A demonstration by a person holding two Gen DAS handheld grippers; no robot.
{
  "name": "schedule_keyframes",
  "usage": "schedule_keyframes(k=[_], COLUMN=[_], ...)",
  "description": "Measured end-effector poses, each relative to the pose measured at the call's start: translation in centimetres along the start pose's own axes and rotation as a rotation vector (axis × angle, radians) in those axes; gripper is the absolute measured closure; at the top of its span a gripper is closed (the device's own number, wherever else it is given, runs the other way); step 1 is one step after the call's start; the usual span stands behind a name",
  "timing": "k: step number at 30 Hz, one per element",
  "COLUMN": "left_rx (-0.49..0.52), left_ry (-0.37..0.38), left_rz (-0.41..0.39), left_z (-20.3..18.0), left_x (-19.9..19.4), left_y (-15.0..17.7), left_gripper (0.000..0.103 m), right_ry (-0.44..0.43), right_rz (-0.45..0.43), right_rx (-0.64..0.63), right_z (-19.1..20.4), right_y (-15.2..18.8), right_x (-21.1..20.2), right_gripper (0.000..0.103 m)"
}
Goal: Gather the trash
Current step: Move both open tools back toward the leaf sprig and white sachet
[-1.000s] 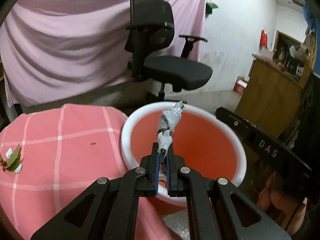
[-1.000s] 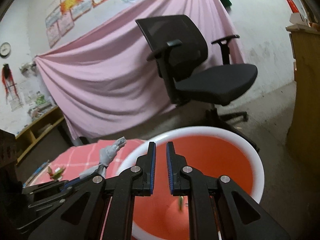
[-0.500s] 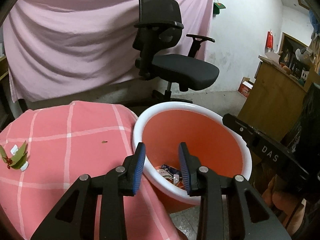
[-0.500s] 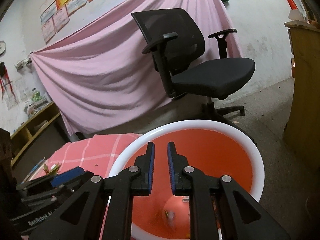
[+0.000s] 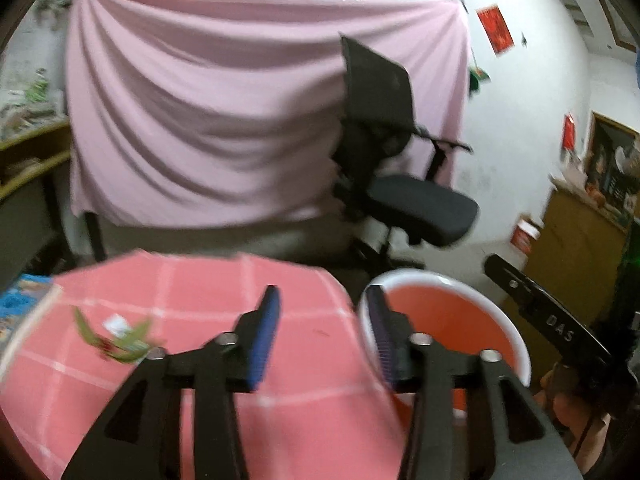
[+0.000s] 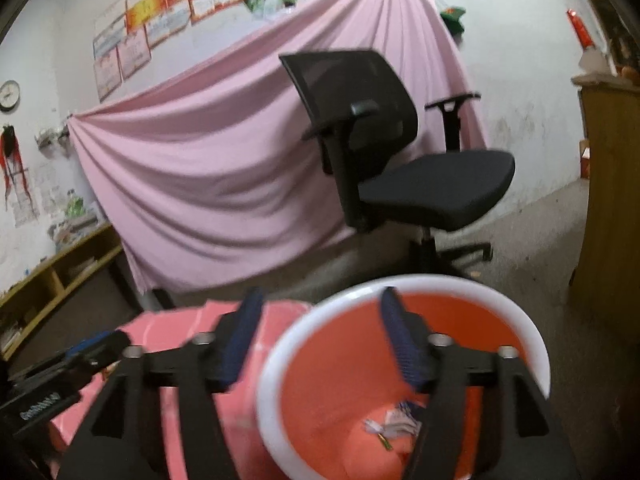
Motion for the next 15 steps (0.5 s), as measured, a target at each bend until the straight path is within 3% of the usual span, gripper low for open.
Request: schedule_keyframes(k=[3, 4, 7, 8, 9, 11, 15], left_rx=[-0.019, -0.019, -0.034, -0.042, -0.059, -0.090, -0.174], left_ry=[-0.038, -0.049, -0.104, -0.110, -0.111, -0.118, -0.154], left_rz=[-0.082, -0.098, -0.151, -0.159, -0.169, -0.197, -0.289], left_z=[3.0, 3.8, 7.0, 7.8, 9.1, 10.9, 15.3], left_x=[-2.3, -2.6, -4.4, -4.7, -5.3, -6.0, -8.3], left_y=[-1.0, -1.2, -1.7, -1.6, -1.6, -1.4, -0.4], left_gripper=[0.055, 0.054, 0.041, 0.033, 0.018, 0.003, 0.002], right_ry=[-0.014, -0.019, -0.056, -0.070, -0.087, -0.116, -0.153], right_rz=[-0.053, -0.069, -0.107, -0.109, -0.114, -0.135, -0.176], right_rx=[0.006, 0.006, -0.004, -0.009, -0.017, -0.041, -0.109], right_z=[1.9, 2.5, 4.8, 5.5, 6.4, 8.2, 11.5], right_y=[-0.6, -0.7, -0.7, -0.7, -0.6, -0.4, 0.0], right_x=[0.0, 0.0, 0.3, 0.5, 0.7, 0.9, 0.8], right_gripper=[0.031, 0.025, 0.015, 0.008, 0.003, 0.000, 0.000])
Point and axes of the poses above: each gripper's, at about its wrist camera, not at the fingertips, and x roughly the way its jaws point, z to its left, y to its underside, the point moved 3 cm from there along x, roughly the way its jaws point, and after that the axes turned 4 degrees about -x, right-handed, at the moved point
